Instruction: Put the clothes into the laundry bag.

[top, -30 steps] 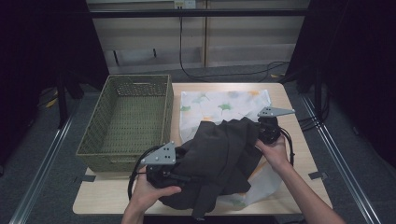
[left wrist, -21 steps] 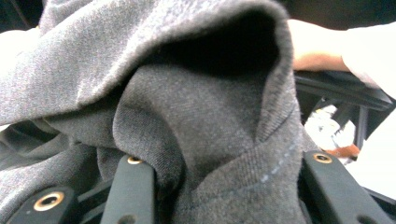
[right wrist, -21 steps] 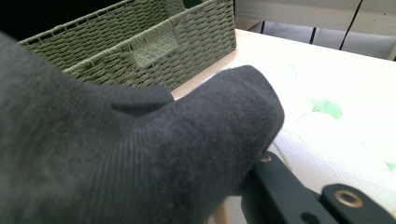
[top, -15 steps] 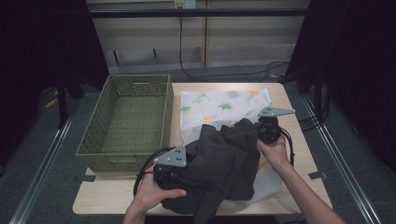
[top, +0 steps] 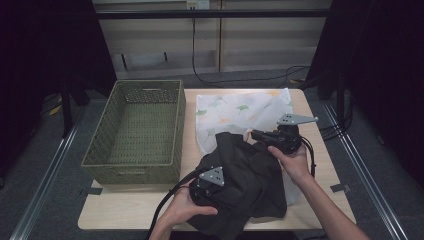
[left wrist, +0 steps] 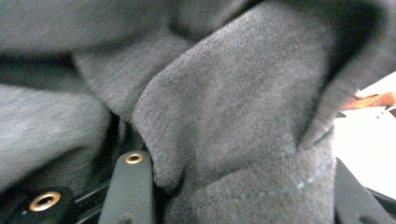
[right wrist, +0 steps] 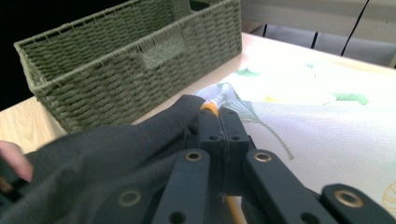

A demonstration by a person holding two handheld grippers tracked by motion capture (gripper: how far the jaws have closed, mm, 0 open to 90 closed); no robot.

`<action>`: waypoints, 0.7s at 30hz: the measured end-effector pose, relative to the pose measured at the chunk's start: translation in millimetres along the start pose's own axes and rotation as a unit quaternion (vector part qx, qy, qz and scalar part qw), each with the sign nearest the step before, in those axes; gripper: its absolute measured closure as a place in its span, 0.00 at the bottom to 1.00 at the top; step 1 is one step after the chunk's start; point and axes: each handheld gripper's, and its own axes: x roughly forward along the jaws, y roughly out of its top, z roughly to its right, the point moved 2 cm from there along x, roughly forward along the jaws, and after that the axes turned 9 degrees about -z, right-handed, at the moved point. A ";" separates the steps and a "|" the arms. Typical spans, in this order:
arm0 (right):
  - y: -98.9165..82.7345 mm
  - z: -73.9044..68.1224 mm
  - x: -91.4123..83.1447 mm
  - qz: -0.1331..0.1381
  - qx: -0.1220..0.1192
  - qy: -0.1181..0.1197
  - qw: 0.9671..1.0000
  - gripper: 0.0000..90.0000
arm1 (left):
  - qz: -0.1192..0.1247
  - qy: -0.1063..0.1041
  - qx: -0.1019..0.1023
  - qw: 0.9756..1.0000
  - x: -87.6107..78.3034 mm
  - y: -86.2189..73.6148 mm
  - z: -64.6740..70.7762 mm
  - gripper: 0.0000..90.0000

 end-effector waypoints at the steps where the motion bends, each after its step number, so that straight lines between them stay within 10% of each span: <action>1: 0.8 -0.4 -1.1 0.002 -0.004 -0.001 1.000 1.00 | 0.001 0.004 0.007 1.000 -0.7 0.1 -1.3 0.60; 9: -6.7 0.4 8.8 -0.019 -0.005 -0.008 1.000 1.00 | 0.063 0.030 -0.028 0.997 -14.7 3.1 -6.0 0.37; 13: -8.2 2.6 10.3 -0.021 -0.002 -0.010 1.000 1.00 | 0.127 0.064 -0.033 0.989 -33.4 3.5 0.9 0.31; 14: -9.2 4.2 10.5 -0.022 0.000 -0.011 1.000 1.00 | 0.158 0.084 -0.031 0.983 -43.7 4.4 5.4 0.30; 18: -9.9 5.1 9.7 -0.021 0.003 -0.013 1.000 1.00 | 0.165 0.106 -0.027 0.980 -53.0 9.4 5.8 0.24; 21: -9.6 3.8 10.5 -0.023 -0.001 -0.012 1.000 1.00 | 0.211 0.119 -0.045 0.969 -62.2 17.4 -8.5 0.20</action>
